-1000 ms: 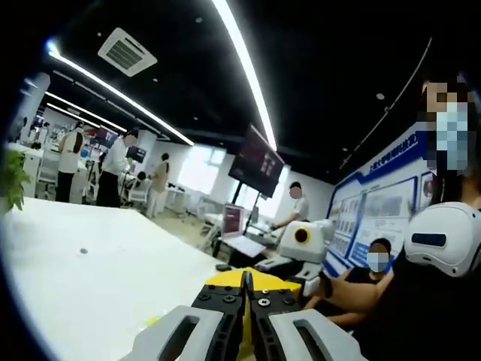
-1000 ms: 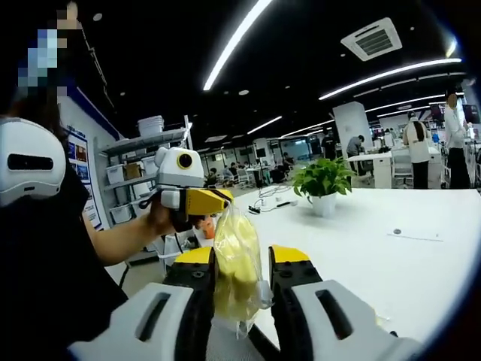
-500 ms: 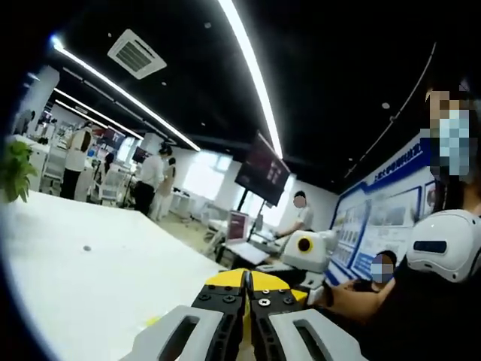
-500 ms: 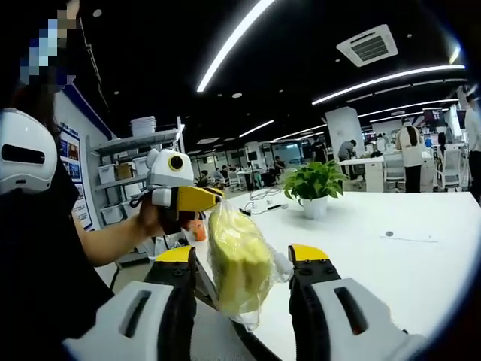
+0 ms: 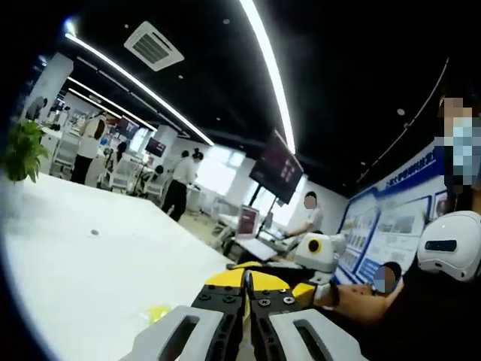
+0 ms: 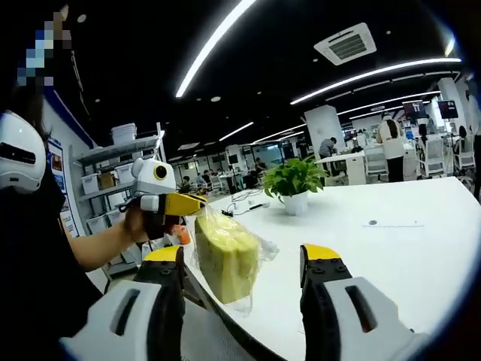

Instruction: Compare the silicone blocks by pressing each to a similar depth, holding the contact briefly, and releasing to observe deformation and rebound differences across the visible hardness samples.

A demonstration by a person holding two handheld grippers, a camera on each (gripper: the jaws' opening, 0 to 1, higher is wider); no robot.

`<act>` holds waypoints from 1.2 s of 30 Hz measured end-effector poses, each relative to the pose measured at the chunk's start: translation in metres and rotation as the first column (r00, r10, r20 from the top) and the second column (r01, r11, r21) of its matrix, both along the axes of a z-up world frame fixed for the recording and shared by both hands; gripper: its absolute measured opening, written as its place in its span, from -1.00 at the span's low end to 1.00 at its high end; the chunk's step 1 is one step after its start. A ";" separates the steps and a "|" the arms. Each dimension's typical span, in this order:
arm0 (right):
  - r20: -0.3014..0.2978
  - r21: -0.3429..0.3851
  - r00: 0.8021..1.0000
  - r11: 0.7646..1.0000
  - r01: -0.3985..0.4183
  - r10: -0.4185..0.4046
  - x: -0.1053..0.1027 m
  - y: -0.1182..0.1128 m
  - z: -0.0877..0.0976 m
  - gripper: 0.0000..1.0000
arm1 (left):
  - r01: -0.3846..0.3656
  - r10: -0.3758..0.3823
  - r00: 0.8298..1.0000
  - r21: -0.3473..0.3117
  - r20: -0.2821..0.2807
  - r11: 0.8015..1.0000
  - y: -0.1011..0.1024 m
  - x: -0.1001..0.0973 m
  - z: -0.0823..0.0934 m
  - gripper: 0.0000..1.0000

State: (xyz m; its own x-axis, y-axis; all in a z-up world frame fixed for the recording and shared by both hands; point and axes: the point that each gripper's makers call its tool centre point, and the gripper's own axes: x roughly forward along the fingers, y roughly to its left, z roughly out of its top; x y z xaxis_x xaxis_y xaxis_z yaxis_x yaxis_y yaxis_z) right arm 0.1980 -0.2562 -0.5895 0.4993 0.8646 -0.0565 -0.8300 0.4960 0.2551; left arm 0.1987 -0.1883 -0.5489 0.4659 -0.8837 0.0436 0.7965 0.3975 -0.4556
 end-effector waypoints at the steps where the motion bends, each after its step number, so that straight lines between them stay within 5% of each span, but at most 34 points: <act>1: -0.004 -0.002 1.000 1.000 0.009 -0.009 0.001 -0.002 -0.003 0.16 | -0.004 0.004 1.000 -0.008 -0.005 1.000 0.001 0.001 -0.001 -1.00; 5: -0.020 -0.035 0.998 0.998 0.061 -0.061 0.007 -0.012 -0.022 0.22 | -0.012 0.011 1.000 -0.040 -0.027 0.999 0.004 0.002 0.000 -1.00; 9: 0.044 -0.156 0.989 0.977 0.146 -0.140 0.015 -0.024 -0.043 0.23 | -0.016 0.014 0.999 -0.046 -0.040 0.999 0.005 0.001 -0.003 -1.00; 12: 0.053 -0.180 0.987 0.971 0.157 -0.150 0.016 -0.027 -0.053 0.23 | -0.001 -0.001 0.998 -0.038 -0.059 0.999 0.002 -0.002 -0.009 -1.00; 23: 0.018 -0.292 0.976 0.932 0.214 -0.218 0.021 -0.049 -0.104 0.43 | -0.018 0.013 0.995 -0.059 -0.095 0.998 0.007 0.001 -0.022 -1.00; 26: 0.030 -0.327 0.972 0.917 0.229 -0.232 0.023 -0.054 -0.115 0.43 | -0.023 0.016 0.994 -0.074 -0.105 0.997 0.009 0.005 -0.025 -1.00; 31: 0.116 -0.430 0.952 0.849 0.306 -0.284 0.033 -0.072 -0.141 0.47 | -0.083 0.081 0.994 -0.024 -0.073 0.996 0.014 0.014 -0.039 -1.00; 36: 0.099 -0.426 0.941 0.841 0.334 -0.323 0.039 -0.082 -0.154 0.45 | -0.122 0.117 0.989 -0.056 -0.085 0.991 0.022 0.022 -0.044 -1.00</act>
